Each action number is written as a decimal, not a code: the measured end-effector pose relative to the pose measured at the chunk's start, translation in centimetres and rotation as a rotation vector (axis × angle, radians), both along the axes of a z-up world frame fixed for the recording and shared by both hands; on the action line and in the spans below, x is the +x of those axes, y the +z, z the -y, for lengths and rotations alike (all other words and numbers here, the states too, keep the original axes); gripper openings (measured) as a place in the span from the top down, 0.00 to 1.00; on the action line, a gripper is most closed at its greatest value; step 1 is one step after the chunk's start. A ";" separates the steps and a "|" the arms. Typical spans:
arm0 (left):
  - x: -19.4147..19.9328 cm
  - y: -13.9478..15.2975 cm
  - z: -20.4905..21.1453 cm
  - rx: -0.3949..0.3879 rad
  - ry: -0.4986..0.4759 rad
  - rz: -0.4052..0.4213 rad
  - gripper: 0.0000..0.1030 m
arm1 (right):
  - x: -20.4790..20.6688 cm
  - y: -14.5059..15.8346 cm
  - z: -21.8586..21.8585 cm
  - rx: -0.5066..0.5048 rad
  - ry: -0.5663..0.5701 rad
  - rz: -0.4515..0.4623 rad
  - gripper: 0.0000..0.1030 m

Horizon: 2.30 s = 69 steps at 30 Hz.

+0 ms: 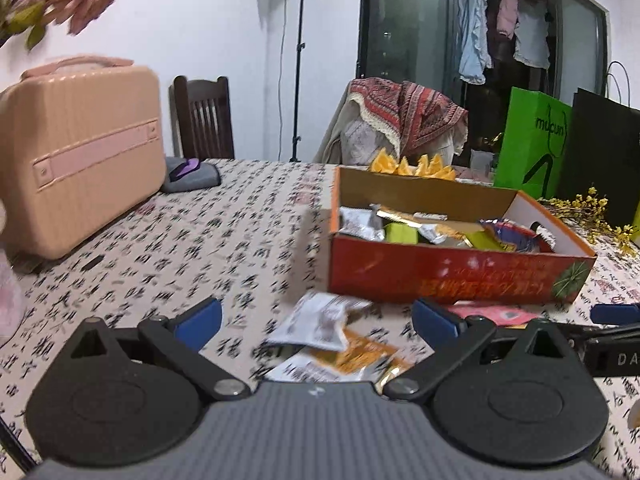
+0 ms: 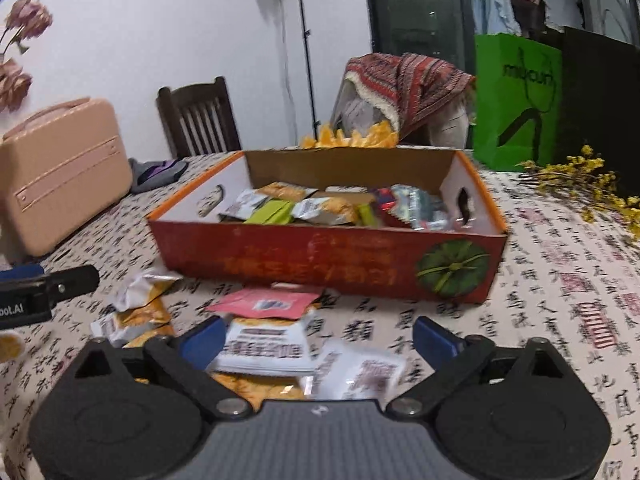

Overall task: Organize snacks
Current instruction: 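Move the right gripper to the pile and grasp the pink packet, then lift the pink packet with the right gripper while the left grasps a white packet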

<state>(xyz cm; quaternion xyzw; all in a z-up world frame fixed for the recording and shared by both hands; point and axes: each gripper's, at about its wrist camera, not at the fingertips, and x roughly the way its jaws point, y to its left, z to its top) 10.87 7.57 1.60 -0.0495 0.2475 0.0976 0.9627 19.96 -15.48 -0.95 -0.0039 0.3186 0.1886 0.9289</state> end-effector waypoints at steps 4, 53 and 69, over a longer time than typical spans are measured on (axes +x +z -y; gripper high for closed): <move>-0.8 -0.6 -1.2 -0.010 0.020 -0.017 0.00 | 0.4 -0.3 -1.4 0.002 0.021 -0.027 0.11; 7.9 -3.9 -2.6 -0.022 -0.044 -0.195 0.28 | 0.6 1.7 -1.2 0.019 -0.040 0.024 0.35; 4.8 -1.9 -3.1 -0.045 -0.039 -0.105 0.43 | -0.1 0.3 1.9 0.083 -0.103 0.002 0.35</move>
